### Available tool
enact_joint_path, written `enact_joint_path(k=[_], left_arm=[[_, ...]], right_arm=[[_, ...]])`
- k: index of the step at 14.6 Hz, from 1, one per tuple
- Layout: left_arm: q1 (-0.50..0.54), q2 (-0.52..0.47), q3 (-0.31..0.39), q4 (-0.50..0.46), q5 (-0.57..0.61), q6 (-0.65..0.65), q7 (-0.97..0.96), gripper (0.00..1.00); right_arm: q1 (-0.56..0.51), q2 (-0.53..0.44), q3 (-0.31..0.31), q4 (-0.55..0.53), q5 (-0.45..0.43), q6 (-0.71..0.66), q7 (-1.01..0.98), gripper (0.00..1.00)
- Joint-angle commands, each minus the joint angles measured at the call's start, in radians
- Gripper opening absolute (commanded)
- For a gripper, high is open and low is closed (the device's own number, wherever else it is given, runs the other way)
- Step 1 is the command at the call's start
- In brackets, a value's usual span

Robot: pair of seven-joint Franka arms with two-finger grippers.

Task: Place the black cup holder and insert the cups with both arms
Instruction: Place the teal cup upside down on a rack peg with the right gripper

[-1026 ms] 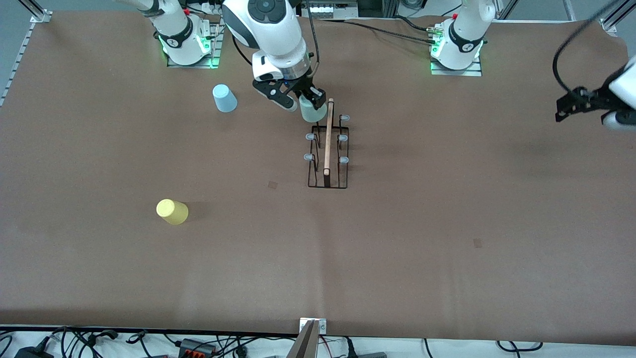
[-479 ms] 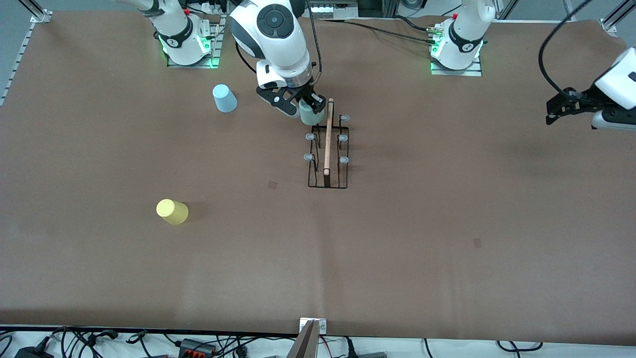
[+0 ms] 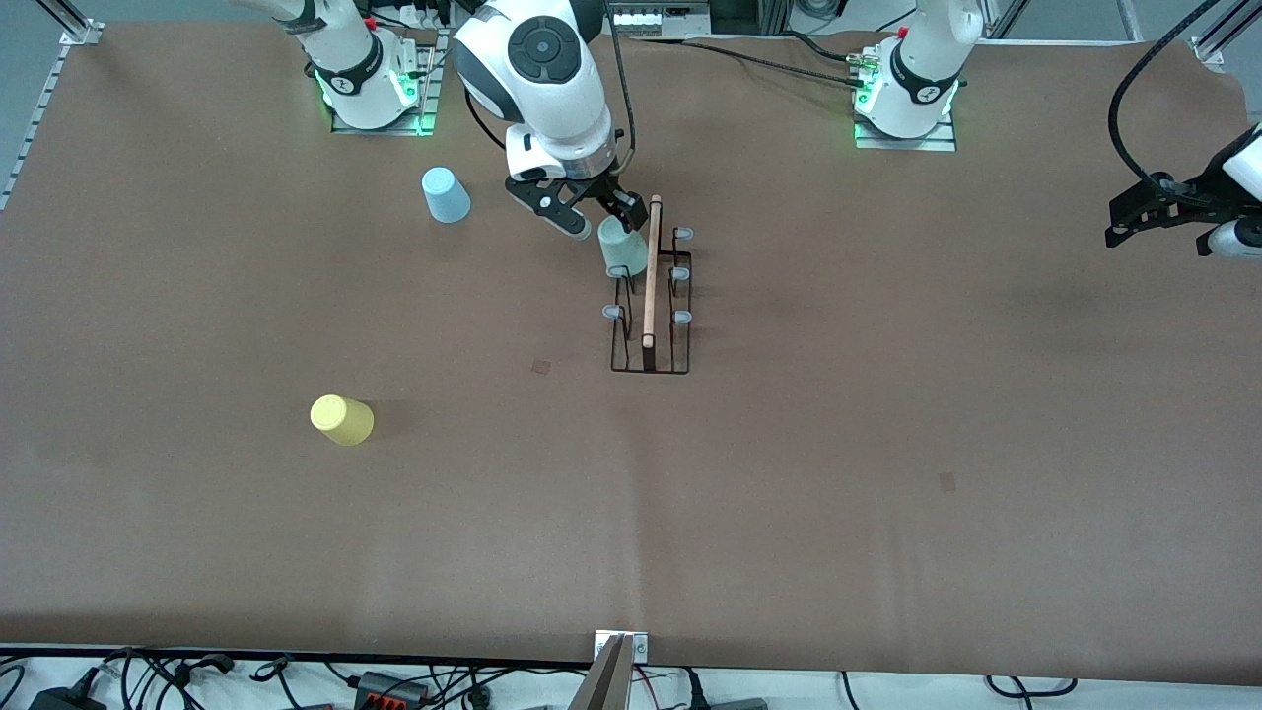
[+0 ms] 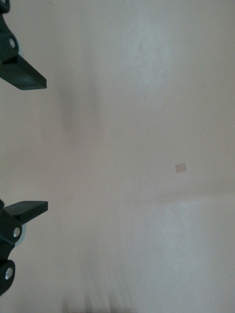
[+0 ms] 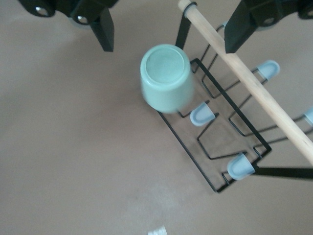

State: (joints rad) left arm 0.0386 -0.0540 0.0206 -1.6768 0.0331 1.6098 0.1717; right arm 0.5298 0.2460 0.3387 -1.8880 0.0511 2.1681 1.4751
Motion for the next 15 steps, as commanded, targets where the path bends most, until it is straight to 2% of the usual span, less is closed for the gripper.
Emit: enact_joint_path(k=[1,3,4,7,10,12,15], left_arm=[[0.004,0.009,-0.004,0.031,-0.018,-0.028,0.023,1.00],[0.004,0.010,-0.005,0.031,-0.018,-0.030,0.022,1.00],[0.003,0.009,-0.005,0.031,-0.018,-0.028,0.016,1.00],[0.003,0.009,-0.007,0.032,-0.018,-0.030,0.011,1.00],[0.003,0.011,-0.007,0.038,-0.018,-0.030,0.011,1.00],[0.003,0.011,-0.008,0.038,-0.018,-0.030,0.012,1.00],[0.000,0.011,-0.007,0.038,-0.018,-0.031,0.011,1.00]], right_arm=[[-0.124,-0.065,0.006,0.009,-0.014,-0.042,-0.140,1.00],[-0.241,-0.091,0.002,0.007,-0.013,-0.154,-0.402,1.00],[-0.287,-0.096,-0.019,0.006,-0.014,-0.169,-0.524,1.00],[-0.329,-0.087,-0.188,-0.019,-0.019,-0.160,-0.868,1.00],[-0.349,-0.057,-0.312,-0.069,-0.019,-0.043,-1.120,1.00],[-0.364,-0.036,-0.349,-0.144,-0.020,0.126,-1.211,1.00],[-0.370,0.033,-0.389,-0.145,-0.016,0.209,-1.459,1.00]])
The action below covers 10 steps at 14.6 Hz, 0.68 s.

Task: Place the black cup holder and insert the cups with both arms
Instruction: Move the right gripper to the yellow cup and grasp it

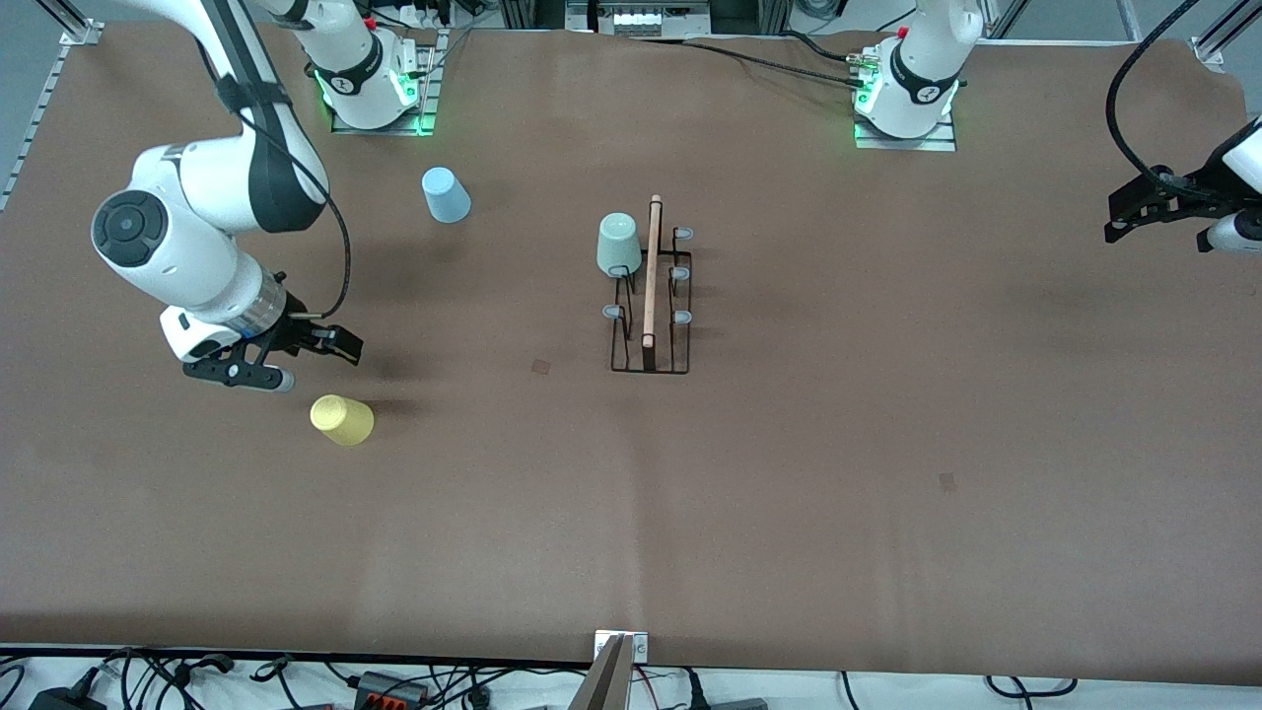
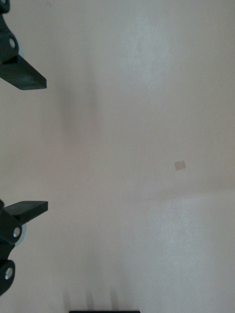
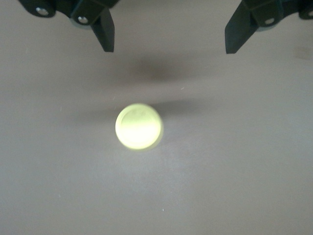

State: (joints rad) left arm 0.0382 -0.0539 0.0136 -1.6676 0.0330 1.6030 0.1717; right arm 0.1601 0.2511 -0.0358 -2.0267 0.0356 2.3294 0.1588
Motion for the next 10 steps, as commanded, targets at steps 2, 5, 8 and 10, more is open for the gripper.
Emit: enact_joint_path(k=[2,5,8,10], left_arm=[[0.002,0.011,0.002,0.029,-0.018,-0.031,0.011,1.00],[0.000,0.014,0.000,0.031,-0.019,-0.029,0.000,1.00],[-0.003,0.011,-0.001,0.031,-0.018,-0.032,-0.001,1.00],[-0.003,0.011,-0.001,0.031,-0.019,-0.032,0.000,1.00]], right_arm=[[-0.004,0.053,-0.018,-0.006,-0.003,0.080,-0.223,1.00],[-0.010,0.106,-0.058,-0.006,-0.007,0.158,-0.389,1.00],[-0.011,0.154,-0.059,-0.006,0.007,0.252,-0.380,1.00],[-0.008,0.177,-0.059,-0.004,0.038,0.271,-0.377,1.00]])
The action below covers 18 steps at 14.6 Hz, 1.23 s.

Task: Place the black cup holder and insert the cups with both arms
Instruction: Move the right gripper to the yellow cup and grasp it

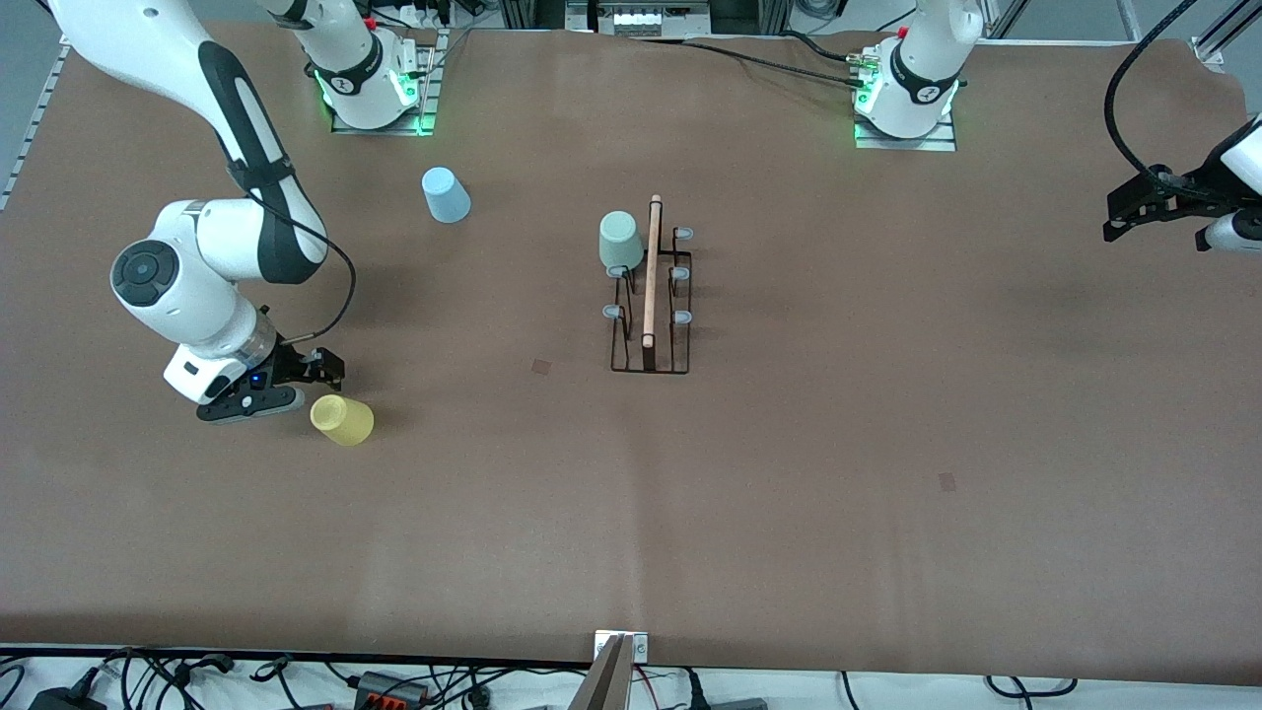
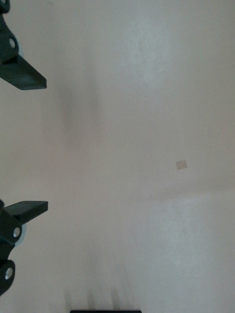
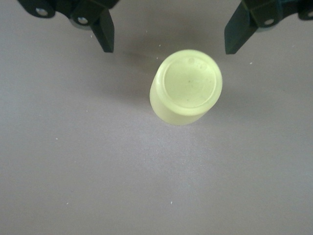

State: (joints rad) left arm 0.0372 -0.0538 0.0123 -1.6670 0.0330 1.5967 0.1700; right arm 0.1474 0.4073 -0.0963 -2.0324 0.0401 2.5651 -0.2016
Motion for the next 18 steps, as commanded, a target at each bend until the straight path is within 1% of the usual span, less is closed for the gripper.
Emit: enact_joint_path(k=[1,2,11,18], left_arm=[[-0.002,0.012,0.002,0.030,-0.019,-0.026,0.003,1.00],[0.000,0.012,0.002,0.030,-0.019,-0.026,0.005,1.00],[0.001,0.012,0.003,0.030,-0.019,-0.030,0.005,1.00],[0.001,0.012,0.002,0.030,-0.019,-0.030,0.003,1.00]], right_arm=[[0.007,0.027,0.001,0.003,0.070,0.038,-0.018,1.00],[0.009,0.030,0.001,0.008,0.087,0.040,-0.019,1.00],[0.015,0.096,0.001,0.046,0.089,0.116,-0.033,1.00],[0.027,0.104,0.004,0.046,0.090,0.118,-0.021,0.99]])
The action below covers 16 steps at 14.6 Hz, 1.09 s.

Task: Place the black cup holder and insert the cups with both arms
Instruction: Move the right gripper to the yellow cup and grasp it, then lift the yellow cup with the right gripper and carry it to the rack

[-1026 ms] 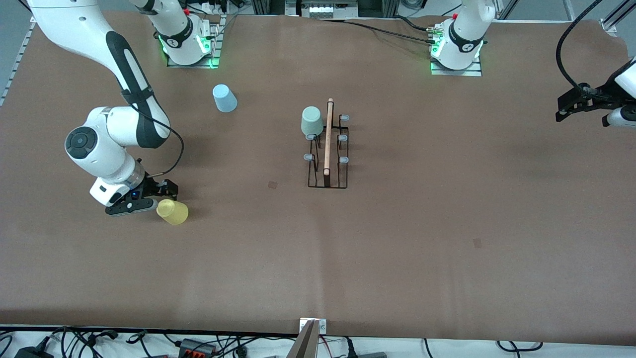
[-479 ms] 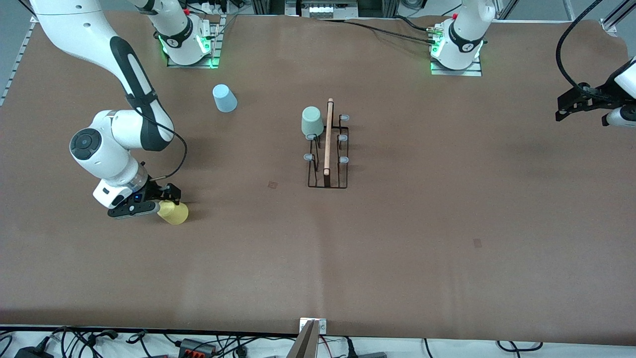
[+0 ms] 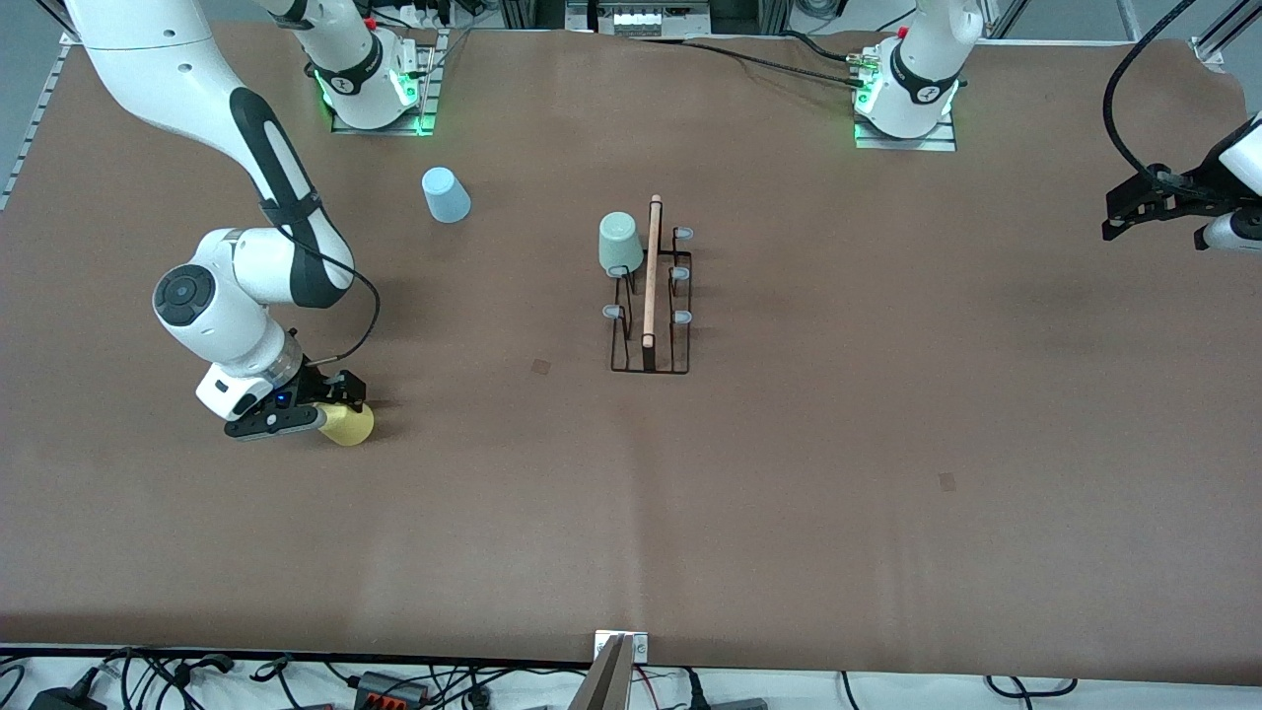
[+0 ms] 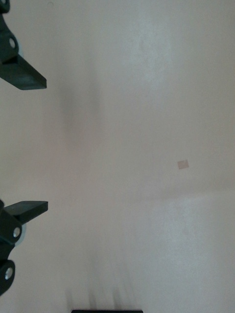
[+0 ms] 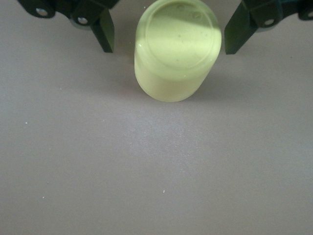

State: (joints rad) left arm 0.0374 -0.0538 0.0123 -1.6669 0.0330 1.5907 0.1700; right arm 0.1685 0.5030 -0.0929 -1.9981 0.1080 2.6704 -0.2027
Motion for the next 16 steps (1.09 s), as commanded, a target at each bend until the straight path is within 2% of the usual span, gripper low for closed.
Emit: enact_joint_path(k=[1,2,3,5,6,9,11,13,16], left_arm=[[0.001,0.012,0.001,0.030,-0.019,-0.024,0.005,1.00],[0.001,0.012,0.001,0.030,-0.019,-0.024,0.003,1.00],[0.001,0.012,0.001,0.030,-0.019,-0.024,0.003,1.00],[0.001,0.012,0.001,0.030,-0.019,-0.024,0.005,1.00],[0.001,0.012,0.001,0.030,-0.019,-0.024,0.005,1.00],[-0.002,0.012,0.001,0.030,-0.019,-0.024,0.003,1.00],[-0.002,0.012,0.001,0.030,-0.019,-0.023,0.003,1.00],[-0.002,0.012,0.001,0.030,-0.019,-0.023,0.003,1.00],[-0.004,0.012,0.001,0.030,-0.019,-0.024,0.003,1.00]], right_arm=[[0.006,0.008,0.001,0.012,0.022,0.011,-0.023,0.84],[0.006,0.008,0.001,0.016,0.022,0.011,-0.026,0.63],[0.006,0.008,0.001,0.018,0.022,0.009,-0.029,0.48],[0.006,0.005,0.001,0.025,0.021,0.006,-0.034,0.26],[0.006,0.000,0.001,0.025,0.021,0.005,-0.035,0.19],[0.006,-0.026,0.002,0.028,0.022,-0.016,-0.034,0.15],[0.012,-0.073,0.025,0.054,0.054,-0.110,-0.002,0.15],[0.057,-0.136,0.051,0.062,0.113,-0.191,0.147,0.14],[0.152,-0.172,0.103,0.116,0.090,-0.289,0.488,0.14]])
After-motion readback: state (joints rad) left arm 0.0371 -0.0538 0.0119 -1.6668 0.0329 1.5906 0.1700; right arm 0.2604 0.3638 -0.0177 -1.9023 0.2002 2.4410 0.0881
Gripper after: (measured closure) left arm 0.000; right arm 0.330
